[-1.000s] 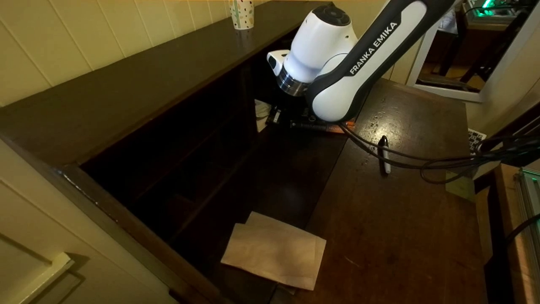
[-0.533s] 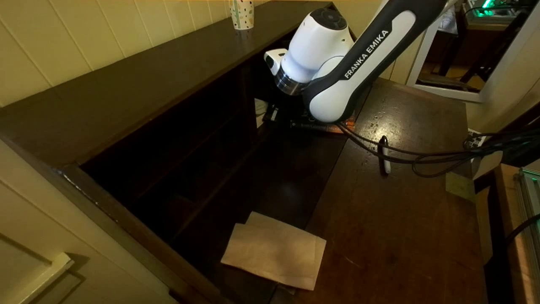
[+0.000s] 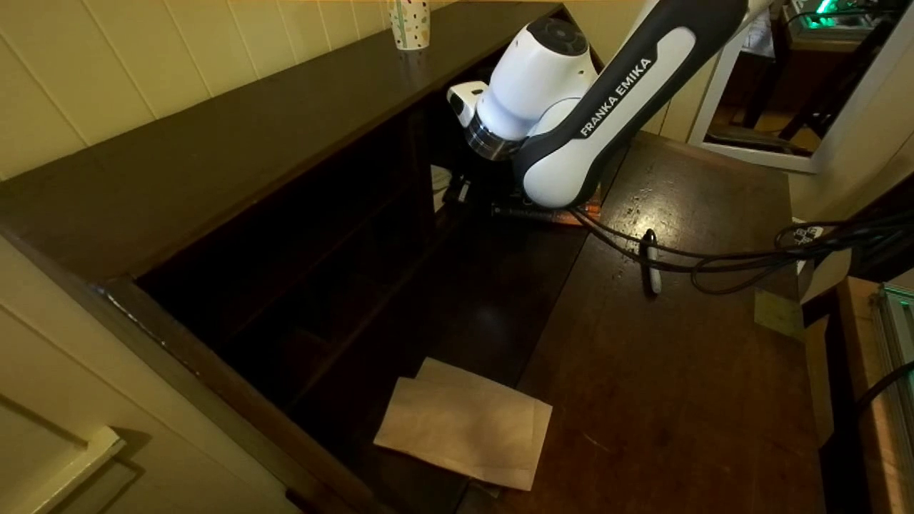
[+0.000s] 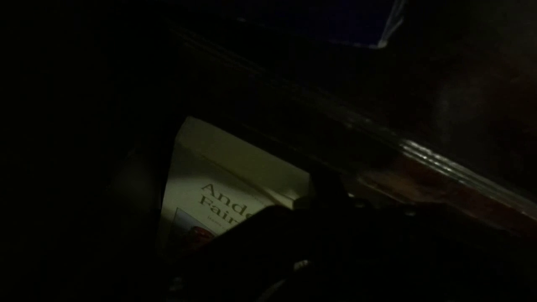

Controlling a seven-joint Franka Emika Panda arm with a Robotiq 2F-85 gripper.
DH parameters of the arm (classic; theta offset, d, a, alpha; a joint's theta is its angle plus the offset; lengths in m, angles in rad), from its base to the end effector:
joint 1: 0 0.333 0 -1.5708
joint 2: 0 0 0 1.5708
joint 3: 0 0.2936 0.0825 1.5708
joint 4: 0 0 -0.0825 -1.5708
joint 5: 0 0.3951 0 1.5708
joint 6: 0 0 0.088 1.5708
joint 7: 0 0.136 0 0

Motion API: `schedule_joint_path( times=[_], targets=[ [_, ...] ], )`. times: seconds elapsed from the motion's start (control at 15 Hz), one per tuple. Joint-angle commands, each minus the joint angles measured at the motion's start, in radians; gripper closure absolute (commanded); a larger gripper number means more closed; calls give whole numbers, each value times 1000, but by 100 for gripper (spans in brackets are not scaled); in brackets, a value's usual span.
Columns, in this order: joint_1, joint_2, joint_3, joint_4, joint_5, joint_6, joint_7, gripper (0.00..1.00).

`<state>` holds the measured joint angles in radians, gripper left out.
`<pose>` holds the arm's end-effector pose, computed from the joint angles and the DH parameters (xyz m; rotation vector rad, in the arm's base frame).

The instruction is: Put the white book in the top middle compartment

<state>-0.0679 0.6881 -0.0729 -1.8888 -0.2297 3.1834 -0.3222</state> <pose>0.6757 -0.0712 0.1550 2.7266 0.6168 0.8083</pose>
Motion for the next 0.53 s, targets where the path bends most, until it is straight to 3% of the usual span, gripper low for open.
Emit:
schedule_joint_path(
  times=[0.0,0.47],
  targets=[
    [-37,17,34,20,-26,12,-8,100],
    [74,-82,-82,-93,-20,-24,45,100]
  ],
)
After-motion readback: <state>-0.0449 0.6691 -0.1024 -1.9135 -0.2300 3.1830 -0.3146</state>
